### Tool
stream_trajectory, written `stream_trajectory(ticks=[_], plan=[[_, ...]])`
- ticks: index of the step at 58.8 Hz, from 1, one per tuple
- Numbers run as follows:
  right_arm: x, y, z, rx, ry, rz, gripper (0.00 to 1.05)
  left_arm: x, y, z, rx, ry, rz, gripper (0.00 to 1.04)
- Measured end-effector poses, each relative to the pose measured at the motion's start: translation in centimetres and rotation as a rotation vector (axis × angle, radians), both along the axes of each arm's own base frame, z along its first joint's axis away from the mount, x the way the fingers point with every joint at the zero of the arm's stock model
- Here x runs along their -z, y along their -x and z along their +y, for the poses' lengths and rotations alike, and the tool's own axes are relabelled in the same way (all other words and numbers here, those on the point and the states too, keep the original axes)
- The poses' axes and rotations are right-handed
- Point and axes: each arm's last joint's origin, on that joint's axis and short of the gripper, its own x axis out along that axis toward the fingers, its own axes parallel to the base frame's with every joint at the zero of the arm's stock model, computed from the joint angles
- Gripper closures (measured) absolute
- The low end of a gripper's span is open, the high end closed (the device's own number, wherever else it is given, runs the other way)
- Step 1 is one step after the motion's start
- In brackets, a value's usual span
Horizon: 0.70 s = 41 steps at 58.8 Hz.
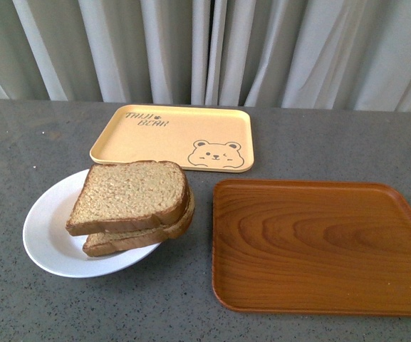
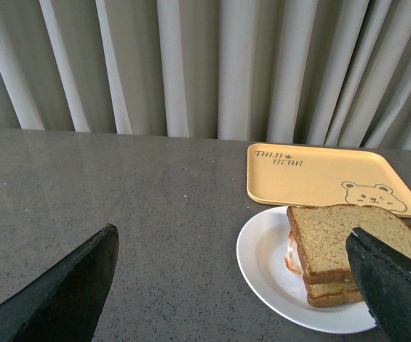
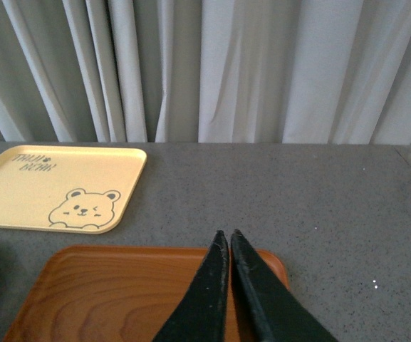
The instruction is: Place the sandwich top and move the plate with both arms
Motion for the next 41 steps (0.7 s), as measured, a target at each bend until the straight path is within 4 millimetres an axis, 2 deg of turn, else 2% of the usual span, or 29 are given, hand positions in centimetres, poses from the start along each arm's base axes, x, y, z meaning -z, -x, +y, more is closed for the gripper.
stream_trajectory(ticks=[6,23,41], plan=[[0.4,1.4,-0.7,0.006,0.002,0.001,1.03,0.0,0.0,0.0,0.0,0.0,0.0,0.09],[1.8,3.4,-2.1,0.008,0.002,0.008,1.03,0.0,0.0,0.0,0.0,0.0,0.0,0.09],[1.0,4.8,-2.1,0.005,0.002,-0.019,1.03,0.0,0.0,0.0,0.0,0.0,0.0,0.09]])
